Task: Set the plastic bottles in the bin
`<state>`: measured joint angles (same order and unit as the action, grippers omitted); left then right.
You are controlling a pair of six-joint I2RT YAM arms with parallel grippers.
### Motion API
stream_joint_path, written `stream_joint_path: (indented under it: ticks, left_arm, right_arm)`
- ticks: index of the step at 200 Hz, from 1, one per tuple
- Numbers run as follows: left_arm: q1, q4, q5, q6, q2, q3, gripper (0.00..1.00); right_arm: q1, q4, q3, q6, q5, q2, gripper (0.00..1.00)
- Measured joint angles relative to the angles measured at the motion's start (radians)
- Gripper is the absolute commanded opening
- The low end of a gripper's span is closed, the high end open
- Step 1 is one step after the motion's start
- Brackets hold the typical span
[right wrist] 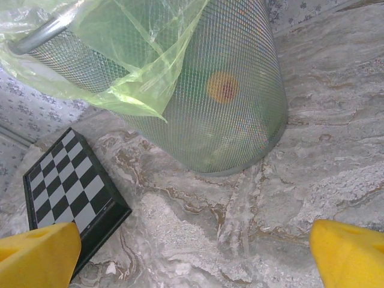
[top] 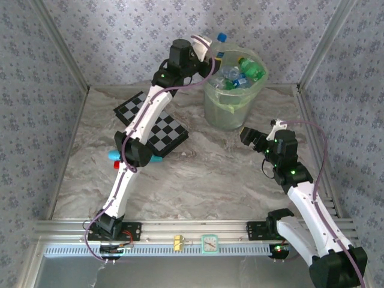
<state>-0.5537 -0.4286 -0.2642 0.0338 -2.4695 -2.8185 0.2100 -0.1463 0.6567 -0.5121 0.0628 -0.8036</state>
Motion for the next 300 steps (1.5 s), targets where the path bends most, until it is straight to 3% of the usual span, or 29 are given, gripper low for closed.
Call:
stream_joint_path:
  ticks: [20,46,87,133,156,175,220,258,300]
  left_arm:
    - [-0.001,-0.006,-0.010,-0.005,-0.008,0.000,0.97]
    - [-0.002,-0.006,-0.030,-0.024,-0.008,0.000,0.99]
    - [-0.003,-0.002,-0.051,-0.062,-0.007,0.000,0.85]
    - [-0.003,-0.002,-0.040,-0.107,-0.007,0.000,0.82]
    - [-0.003,0.016,0.015,-0.137,-0.007,0.000,0.62]
    - [0.003,0.055,0.066,-0.195,-0.007,0.000,0.40]
    - [0.055,0.190,0.124,-0.388,-0.011,0.000,0.40]
    - [0.084,0.321,0.119,-0.554,-0.061,-0.003,0.38]
    - [0.080,0.355,0.082,-0.675,-0.130,-0.003,0.34]
  right_arm:
    - [0.000,-0.001,0.000,0.000,0.000,0.000,1.00]
    - [0.000,-0.003,0.000,0.000,0.000,0.000,1.00]
    - [0.000,-0.003,0.000,0.000,0.000,0.000,1.00]
    - [0.000,-0.004,0.000,0.004,-0.014,0.000,1.00]
    - [0.000,-0.007,0.000,0.008,-0.020,0.000,1.00]
    - [0.000,-0.010,0.000,0.012,-0.025,0.000,1.00]
    - [0.000,-0.019,0.001,0.028,-0.034,-0.011,1.00]
    - [0.000,-0.024,0.002,0.035,-0.041,-0.025,1.00]
    - [0.000,-0.024,0.002,0.043,-0.042,-0.025,1.00]
